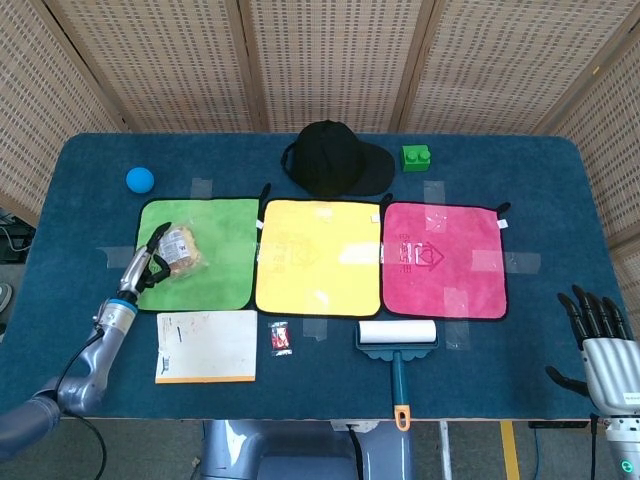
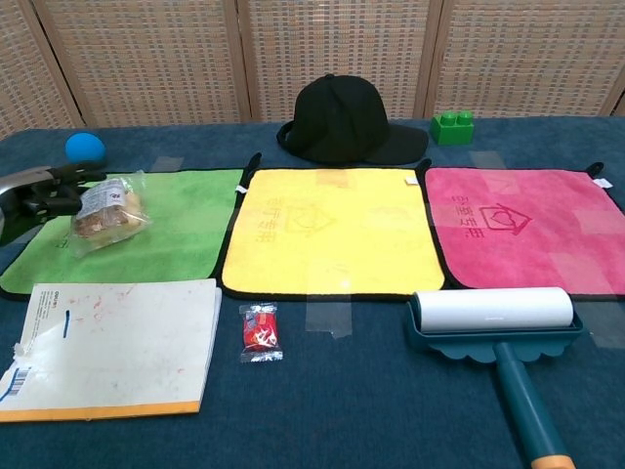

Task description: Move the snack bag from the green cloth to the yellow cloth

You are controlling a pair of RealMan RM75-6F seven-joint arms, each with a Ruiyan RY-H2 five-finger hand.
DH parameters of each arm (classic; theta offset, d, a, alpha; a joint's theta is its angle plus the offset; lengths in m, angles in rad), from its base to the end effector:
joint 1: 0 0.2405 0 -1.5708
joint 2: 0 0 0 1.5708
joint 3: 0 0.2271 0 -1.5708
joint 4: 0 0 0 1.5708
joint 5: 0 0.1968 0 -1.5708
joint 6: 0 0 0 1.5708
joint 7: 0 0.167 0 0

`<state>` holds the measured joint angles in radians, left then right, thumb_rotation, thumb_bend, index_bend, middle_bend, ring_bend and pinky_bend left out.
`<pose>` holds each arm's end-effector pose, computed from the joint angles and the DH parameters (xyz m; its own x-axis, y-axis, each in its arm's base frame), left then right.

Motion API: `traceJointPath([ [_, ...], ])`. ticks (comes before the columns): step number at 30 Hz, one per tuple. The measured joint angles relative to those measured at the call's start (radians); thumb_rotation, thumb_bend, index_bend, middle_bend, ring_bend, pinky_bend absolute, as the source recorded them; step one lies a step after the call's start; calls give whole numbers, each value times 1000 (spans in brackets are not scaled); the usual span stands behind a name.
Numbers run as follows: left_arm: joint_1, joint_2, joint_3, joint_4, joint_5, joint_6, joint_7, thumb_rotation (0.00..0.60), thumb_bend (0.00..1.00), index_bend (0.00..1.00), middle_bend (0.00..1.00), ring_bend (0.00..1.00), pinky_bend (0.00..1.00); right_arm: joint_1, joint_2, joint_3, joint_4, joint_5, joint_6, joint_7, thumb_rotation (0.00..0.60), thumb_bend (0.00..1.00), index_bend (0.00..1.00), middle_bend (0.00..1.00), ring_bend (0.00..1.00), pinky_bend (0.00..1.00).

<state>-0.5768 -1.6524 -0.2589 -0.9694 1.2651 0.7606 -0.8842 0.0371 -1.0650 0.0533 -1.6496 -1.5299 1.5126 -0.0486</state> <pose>-0.2580 0.3685 -0.0005 -0.4681 0.2798 0.8382 0.8821 0.2033 0.4248 -0.2792 -0.1878 0.1734 0.4558 0.0101 0.8900 -0.8901 0.0033 0.4558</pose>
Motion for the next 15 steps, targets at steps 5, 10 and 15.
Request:
traceJointPath([
  [5,-30,-53,-22,5,-11,6,2,600,1000,0,0,0,0,1,4,2,0,10,-6,5,600,0,0,0,0,0],
  [10,-63,-101,-44,5,-30,11,39,600,1000,0,0,0,0,3,9,5,2,24,-14,15,600,0,0,0,0,0],
  [15,-98,-158,-66,5,-55,14,94,600,1000,0,0,0,0,4,13,8,5,37,-22,26,600,0,0,0,0,0],
])
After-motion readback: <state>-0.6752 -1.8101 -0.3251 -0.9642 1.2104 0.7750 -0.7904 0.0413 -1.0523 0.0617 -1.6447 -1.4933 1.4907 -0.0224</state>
